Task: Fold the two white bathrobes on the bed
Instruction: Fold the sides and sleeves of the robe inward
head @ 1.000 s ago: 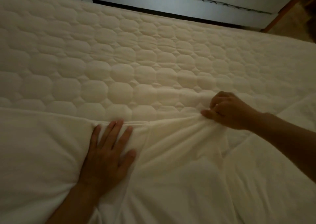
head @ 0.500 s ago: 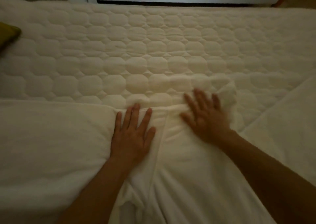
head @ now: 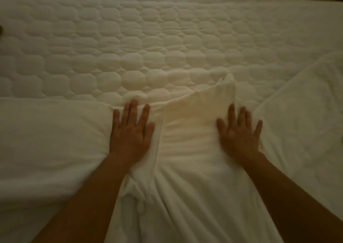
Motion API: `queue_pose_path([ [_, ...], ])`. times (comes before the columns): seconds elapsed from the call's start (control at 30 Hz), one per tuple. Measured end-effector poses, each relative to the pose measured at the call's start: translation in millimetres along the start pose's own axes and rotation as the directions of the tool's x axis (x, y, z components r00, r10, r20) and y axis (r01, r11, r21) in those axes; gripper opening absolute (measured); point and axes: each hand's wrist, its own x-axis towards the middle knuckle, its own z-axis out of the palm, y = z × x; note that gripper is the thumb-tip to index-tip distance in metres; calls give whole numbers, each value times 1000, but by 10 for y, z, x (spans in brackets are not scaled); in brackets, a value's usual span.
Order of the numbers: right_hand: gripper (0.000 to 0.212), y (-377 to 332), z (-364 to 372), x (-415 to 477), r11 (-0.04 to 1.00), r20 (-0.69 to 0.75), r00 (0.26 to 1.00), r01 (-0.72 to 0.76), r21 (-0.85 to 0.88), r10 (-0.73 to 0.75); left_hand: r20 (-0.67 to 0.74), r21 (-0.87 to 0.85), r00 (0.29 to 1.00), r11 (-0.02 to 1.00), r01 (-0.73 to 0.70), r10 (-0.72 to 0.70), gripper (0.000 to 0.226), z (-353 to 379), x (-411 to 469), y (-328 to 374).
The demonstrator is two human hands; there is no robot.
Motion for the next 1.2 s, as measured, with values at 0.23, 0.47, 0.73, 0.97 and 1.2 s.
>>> queue_pose_path([
  [0.23,71,-490,88,-1182,904,-136,902,422,73,-410,-67,-44,987,988,-151,148,67,-207,-191,541],
  [0.47,67,737,646,-2605,957,0,957,291,5,-291,137,-28,978,987,-156,159,68,47,-323,481],
  [0.73,60,1340,667,-3540,975,21,981,189,120,-193,146,51,988,997,-53,45,64,-272,-595,1082],
  [0.97,63,1986,932,-4371,968,-18,985,172,185,-171,278,-63,853,895,-442,441,71,-2,-2697,2423],
  [1.2,71,3177,1273,-5550,975,94,993,49,216,-70,417,133,901,973,-190,119,71,-288,-2946,2841],
])
